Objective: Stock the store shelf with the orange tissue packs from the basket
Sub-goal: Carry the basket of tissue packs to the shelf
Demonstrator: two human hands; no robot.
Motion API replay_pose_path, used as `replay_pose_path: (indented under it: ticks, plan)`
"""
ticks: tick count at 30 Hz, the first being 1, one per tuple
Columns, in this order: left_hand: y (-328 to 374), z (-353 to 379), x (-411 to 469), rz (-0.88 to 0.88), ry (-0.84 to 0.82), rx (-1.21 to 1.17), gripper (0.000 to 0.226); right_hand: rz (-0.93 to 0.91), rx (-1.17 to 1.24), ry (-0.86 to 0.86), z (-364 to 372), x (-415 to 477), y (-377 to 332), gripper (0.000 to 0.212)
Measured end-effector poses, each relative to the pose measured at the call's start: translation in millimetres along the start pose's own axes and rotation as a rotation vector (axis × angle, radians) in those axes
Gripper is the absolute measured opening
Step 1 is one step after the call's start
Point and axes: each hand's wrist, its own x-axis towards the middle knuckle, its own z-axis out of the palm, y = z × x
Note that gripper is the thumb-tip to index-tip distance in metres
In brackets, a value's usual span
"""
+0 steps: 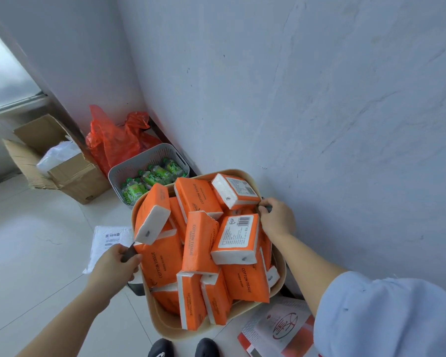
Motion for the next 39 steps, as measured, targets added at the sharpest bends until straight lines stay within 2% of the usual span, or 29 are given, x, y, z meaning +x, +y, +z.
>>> replay_pose_path:
  ticks: [5, 12, 21, 27, 31, 39]
  plan:
    - [-9, 0, -11, 0.027, 0.096, -0.018, 0.007, 0.013, -0.053, 0.008, -6, -17, -5, 0.030]
    - [2, -30, -12, 0.113, 0.235, 0.040, 0.006, 0.040, -0.054, 0.002, -15, -41, -20, 0.030]
    - [7, -87, -13, 0.260, 0.200, 0.102, 0.005, 0.091, -0.015, 0.122, -39, -109, -52, 0.025]
    - [33, -132, -29, 0.433, 0.162, 0.145, 0.009, 0.155, 0.035, 0.245, -64, -171, -73, 0.025]
    - [46, -159, -44, 0.528, 0.146, 0.168, 0.007, 0.195, 0.049, 0.298, -78, -217, -85, 0.017]
    - [53, -193, -87, 0.629, 0.093, 0.237, 0.010, 0.316, 0.060, 0.371, -99, -315, -88, 0.035]
